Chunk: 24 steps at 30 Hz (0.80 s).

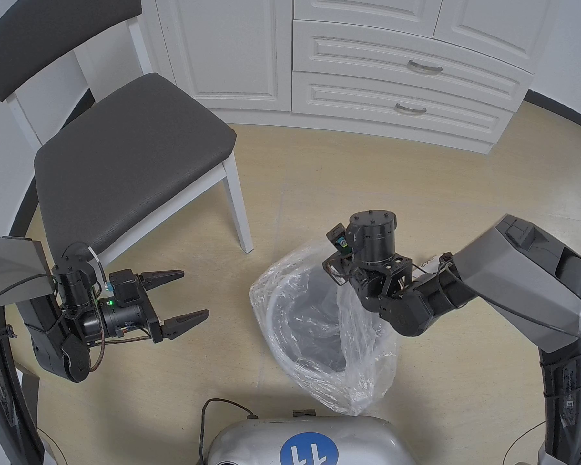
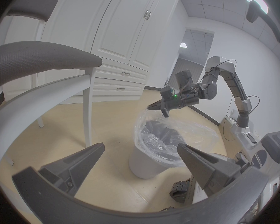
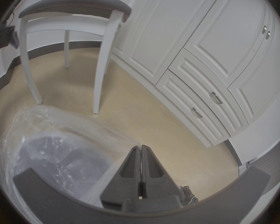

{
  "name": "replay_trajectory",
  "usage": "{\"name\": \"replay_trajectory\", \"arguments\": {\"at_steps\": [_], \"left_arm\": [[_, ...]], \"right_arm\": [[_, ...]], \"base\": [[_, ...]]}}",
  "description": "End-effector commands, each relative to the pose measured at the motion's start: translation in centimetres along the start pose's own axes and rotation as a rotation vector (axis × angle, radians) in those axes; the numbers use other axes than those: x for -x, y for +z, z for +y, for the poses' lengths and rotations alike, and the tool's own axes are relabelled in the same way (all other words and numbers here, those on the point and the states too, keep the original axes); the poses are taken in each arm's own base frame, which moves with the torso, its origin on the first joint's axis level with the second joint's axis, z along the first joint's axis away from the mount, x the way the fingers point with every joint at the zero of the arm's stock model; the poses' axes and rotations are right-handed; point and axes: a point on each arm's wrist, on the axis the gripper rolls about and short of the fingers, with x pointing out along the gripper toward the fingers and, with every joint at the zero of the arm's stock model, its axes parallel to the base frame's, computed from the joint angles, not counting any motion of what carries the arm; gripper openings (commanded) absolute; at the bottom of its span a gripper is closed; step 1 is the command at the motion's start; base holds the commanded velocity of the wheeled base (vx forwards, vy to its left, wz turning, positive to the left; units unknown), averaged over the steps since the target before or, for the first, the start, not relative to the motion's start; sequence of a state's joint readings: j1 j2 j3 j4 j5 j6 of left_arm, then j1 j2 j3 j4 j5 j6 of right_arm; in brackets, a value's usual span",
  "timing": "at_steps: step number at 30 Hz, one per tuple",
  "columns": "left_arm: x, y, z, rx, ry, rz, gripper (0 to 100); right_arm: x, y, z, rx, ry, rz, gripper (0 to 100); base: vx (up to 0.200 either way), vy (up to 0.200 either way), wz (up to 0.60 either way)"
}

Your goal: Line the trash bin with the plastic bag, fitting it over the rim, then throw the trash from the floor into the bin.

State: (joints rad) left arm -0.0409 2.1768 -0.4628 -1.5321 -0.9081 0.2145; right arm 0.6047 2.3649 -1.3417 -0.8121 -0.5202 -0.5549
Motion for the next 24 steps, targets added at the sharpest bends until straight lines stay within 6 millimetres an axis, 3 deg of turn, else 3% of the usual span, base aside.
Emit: {"name": "replay_trajectory", "arguments": {"at_steps": [1,4,5,9,13,14,20,24], "left_arm": [[-0.1,-0.2,0.0,0.004,-0.001,0.003,100],[-0.1,-0.2,0.0,0.004,-0.003,0.003,100],[-0.1,-0.2,0.0,0.004,-0.003,0.003,100],[-0.1,-0.3,0.0,0.006,-0.003,0.006,100],[-0.1,-0.3,0.0,0.005,-0.004,0.007,100],[-0.1,-0.4,-0.1,0.007,-0.004,0.008,100],[-0.2,-0.3,-0.1,0.005,-0.007,0.007,100],[0.0,-0.3,-0.3,0.004,-0.007,0.009,100]], "right_arm": [[-1.9,-0.5,-0.9,-0.020,-0.042,0.001,0],[-2.4,-0.8,-1.6,-0.025,-0.060,0.009,0],[-2.5,-0.9,-1.6,-0.025,-0.062,0.009,100],[-2.1,-0.7,-1.7,-0.029,-0.057,0.006,100],[0.0,0.3,-2.2,-0.020,-0.041,-0.008,100],[1.8,1.4,-2.5,-0.015,-0.021,-0.025,100],[7.1,4.4,-4.1,0.010,0.015,-0.088,100],[10.2,4.3,-3.4,0.083,0.028,-0.051,100]], "base": [[0.000,0.000,0.00],[0.000,0.000,0.00],[0.000,0.000,0.00],[0.000,0.000,0.00],[0.000,0.000,0.00],[0.000,0.000,0.00],[0.000,0.000,0.00],[0.000,0.000,0.00]]}}
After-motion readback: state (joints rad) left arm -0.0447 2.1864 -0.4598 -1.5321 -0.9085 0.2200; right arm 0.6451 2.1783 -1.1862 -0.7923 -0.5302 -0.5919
